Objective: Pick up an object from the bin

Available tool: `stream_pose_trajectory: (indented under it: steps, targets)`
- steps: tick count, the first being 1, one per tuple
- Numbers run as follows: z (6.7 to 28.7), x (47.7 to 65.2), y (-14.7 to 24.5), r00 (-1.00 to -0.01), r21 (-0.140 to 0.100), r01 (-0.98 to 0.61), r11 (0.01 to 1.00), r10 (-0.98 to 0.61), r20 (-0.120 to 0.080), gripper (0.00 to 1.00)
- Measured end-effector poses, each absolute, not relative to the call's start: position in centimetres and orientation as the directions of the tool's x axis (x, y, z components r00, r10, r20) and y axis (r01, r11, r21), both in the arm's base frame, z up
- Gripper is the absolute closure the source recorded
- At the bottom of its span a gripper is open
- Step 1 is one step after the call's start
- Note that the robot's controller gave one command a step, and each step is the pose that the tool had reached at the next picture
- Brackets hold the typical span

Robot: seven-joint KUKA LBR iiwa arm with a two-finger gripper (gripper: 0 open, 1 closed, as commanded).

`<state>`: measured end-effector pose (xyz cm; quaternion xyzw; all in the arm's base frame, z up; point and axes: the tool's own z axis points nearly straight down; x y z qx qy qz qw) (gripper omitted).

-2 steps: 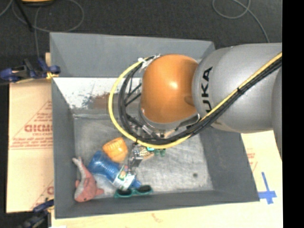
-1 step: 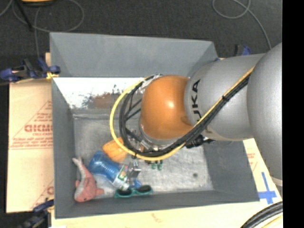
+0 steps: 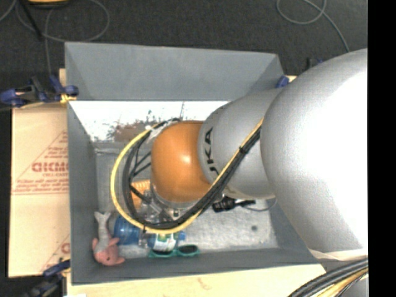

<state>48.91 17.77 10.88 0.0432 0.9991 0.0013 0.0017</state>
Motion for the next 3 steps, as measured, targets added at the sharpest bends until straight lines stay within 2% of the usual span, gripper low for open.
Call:
stream_pose_trajectory:
  steps: [1,2,3]
  targets:
    - [10.9,48.9,17.8,-0.996,0.003,0.088,0.996,0.088,-0.003,1.0]
    - [14.3,48.7,18.0,-0.998,0.001,0.069,0.998,0.069,0.001,1.0]
    - [20.6,49.2,18.5,-0.997,0.0,0.072,0.997,0.072,0.003,1.0]
